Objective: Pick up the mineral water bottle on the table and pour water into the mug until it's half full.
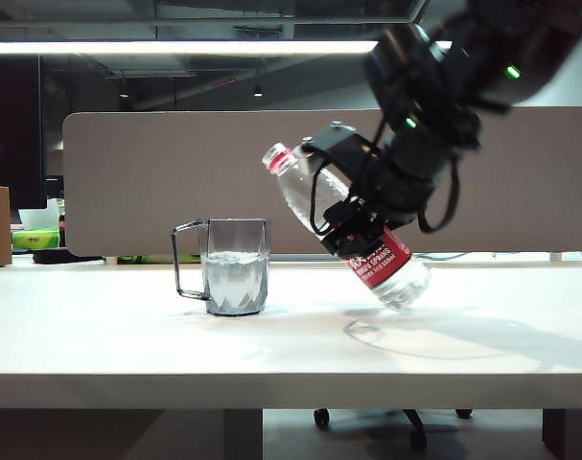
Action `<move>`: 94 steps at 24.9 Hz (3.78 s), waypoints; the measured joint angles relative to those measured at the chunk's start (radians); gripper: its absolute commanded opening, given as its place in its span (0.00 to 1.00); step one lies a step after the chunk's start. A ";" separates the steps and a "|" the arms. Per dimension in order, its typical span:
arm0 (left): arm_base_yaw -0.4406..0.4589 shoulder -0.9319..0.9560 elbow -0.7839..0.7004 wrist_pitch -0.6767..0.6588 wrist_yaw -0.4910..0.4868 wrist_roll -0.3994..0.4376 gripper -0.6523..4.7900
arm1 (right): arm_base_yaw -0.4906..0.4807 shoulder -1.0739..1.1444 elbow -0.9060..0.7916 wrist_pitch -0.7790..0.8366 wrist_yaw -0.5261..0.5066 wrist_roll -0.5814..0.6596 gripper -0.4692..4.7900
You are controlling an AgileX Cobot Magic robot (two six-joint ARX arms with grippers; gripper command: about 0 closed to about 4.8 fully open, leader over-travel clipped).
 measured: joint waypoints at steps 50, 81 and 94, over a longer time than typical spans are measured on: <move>0.000 0.000 0.000 0.000 0.000 0.000 0.11 | -0.088 -0.582 -0.644 0.389 -0.093 0.493 0.08; 0.000 0.000 0.000 0.000 0.000 0.000 0.11 | -0.404 -1.736 -0.983 -0.423 -0.026 0.499 0.08; 0.000 0.000 0.000 0.000 0.000 0.000 0.11 | -0.405 -1.830 -1.012 -0.512 -0.156 0.419 0.08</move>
